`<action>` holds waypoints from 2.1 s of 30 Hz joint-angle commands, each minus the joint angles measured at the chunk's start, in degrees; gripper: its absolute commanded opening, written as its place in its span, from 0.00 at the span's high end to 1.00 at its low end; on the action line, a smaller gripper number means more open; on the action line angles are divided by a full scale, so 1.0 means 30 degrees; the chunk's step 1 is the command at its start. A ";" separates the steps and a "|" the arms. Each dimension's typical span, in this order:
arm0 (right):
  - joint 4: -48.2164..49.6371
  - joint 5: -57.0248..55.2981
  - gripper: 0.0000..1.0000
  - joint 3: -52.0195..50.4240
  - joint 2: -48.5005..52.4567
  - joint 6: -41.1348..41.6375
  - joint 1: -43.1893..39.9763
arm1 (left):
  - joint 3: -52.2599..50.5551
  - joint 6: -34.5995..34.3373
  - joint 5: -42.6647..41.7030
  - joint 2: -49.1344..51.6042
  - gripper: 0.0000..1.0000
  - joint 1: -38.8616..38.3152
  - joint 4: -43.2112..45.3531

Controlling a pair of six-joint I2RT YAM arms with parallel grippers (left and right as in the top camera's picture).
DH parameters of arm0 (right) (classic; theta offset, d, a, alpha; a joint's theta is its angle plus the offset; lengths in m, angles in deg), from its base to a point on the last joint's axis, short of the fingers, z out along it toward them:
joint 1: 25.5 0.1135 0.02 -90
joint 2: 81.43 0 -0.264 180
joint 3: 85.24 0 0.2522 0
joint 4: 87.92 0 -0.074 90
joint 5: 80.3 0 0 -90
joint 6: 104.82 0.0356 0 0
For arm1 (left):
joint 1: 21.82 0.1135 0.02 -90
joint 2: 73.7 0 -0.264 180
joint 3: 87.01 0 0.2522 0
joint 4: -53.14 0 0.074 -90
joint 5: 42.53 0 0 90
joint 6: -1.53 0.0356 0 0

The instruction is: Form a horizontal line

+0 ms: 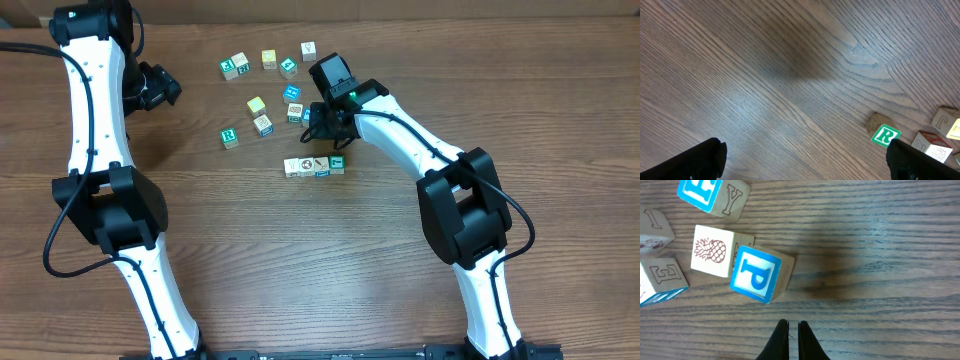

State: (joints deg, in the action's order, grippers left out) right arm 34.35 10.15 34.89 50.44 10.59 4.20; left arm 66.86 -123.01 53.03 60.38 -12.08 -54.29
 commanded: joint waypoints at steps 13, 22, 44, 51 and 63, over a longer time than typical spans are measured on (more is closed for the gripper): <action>-0.2120 -0.0539 0.96 0.0066 -0.0233 0.1763 -0.1719 | -0.0044 -0.0058 0.0044 -0.0117 0.00 -0.0138 -0.0036; -0.6455 0.0044 0.96 0.0058 -0.0233 0.1749 -0.1792 | -0.0044 -0.0058 0.0044 -0.0117 0.00 -0.0138 -0.0036; -0.6470 0.1953 0.96 0.0058 -0.0233 0.1749 -0.0714 | -0.0044 -0.0058 0.0044 -0.0117 0.00 -0.0138 -0.0036; -0.6477 0.1894 0.96 0.0058 -0.0233 0.1741 -0.0590 | -0.0044 -0.0058 0.0044 -0.0117 0.00 -0.0138 -0.0036; -0.7985 0.0022 0.96 0.0058 -0.0233 0.1661 -0.0772 | -0.0044 -0.0058 0.0044 -0.0117 0.00 -0.0138 -0.0036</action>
State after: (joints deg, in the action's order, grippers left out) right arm 10.99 12.36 34.87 50.44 15.22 2.27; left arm 66.86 -123.01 53.03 60.38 -12.08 -54.29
